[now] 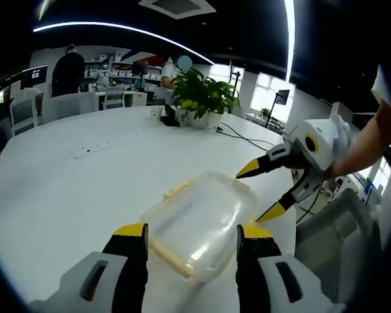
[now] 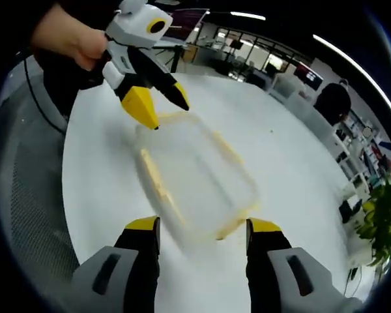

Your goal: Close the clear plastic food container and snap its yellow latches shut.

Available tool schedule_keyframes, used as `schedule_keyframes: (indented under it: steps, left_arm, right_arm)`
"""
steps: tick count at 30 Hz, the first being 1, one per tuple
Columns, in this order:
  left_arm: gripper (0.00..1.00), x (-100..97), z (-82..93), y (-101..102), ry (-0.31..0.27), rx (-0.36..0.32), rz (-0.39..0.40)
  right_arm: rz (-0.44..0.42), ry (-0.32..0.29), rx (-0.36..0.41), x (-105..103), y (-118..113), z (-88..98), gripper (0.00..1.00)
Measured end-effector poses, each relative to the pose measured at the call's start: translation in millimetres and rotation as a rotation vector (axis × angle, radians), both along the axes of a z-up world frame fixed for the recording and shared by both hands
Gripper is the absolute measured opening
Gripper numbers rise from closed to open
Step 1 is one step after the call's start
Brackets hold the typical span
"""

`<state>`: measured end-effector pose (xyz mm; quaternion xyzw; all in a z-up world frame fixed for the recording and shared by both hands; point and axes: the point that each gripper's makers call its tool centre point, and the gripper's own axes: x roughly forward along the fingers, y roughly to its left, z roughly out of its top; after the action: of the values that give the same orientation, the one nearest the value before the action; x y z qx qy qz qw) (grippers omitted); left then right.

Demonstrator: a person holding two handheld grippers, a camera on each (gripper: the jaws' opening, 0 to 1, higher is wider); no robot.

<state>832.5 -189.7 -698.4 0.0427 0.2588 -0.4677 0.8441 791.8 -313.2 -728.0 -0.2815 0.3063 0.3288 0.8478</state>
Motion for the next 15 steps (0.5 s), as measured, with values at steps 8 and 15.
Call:
schedule_keyframes:
  steps: [8,15]
  left_arm:
    - [0.52,-14.3,-17.5,6,-0.022,0.027,0.025]
    - [0.53,-19.6,-40.8,7,-0.01,0.082,0.033]
  right_arm:
    - [-0.054,0.052,0.031,2,-8,-16.6,0.53]
    - [-0.04,0.087,0.026,7,-5,-34.1,0.53]
